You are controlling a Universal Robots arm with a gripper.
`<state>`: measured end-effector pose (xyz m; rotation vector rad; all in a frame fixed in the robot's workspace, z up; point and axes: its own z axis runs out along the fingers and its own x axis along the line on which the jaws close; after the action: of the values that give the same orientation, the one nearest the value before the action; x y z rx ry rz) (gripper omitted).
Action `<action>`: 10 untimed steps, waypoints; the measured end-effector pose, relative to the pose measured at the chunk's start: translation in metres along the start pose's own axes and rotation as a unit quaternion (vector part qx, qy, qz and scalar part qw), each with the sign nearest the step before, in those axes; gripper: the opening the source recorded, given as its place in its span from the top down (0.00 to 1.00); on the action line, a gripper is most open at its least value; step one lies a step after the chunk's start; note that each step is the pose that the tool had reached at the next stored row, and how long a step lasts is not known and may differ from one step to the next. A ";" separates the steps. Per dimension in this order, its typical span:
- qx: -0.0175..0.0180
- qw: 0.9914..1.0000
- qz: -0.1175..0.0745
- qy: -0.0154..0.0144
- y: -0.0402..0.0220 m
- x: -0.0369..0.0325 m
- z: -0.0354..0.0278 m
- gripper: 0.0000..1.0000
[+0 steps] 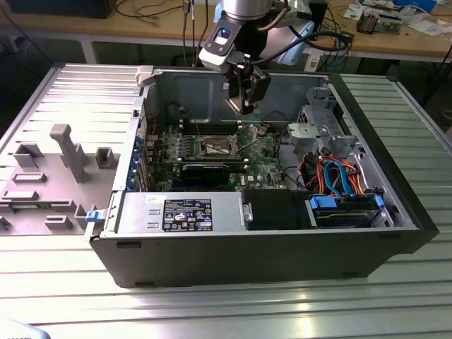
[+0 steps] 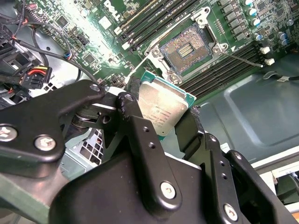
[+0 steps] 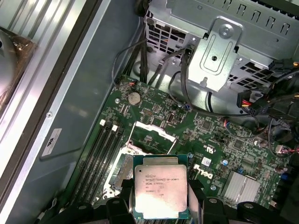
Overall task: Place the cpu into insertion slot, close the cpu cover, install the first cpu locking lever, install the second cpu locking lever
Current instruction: 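Place the cpu into insertion slot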
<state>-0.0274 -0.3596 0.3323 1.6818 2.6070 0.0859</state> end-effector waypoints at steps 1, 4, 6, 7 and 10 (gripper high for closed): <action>0.000 1.000 0.001 0.000 0.0000 0.0000 0.0000 0.45; 0.000 1.000 0.002 0.000 0.0000 0.0000 0.0000 0.45; 0.000 1.000 0.003 0.000 0.0000 0.0000 0.0000 0.45; 0.000 1.000 0.003 0.000 0.0000 0.0000 0.0000 0.45; 0.000 1.000 0.004 0.000 0.0000 0.0000 0.0000 0.45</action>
<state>-0.0274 -0.3596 0.3323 1.6925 2.5997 0.0855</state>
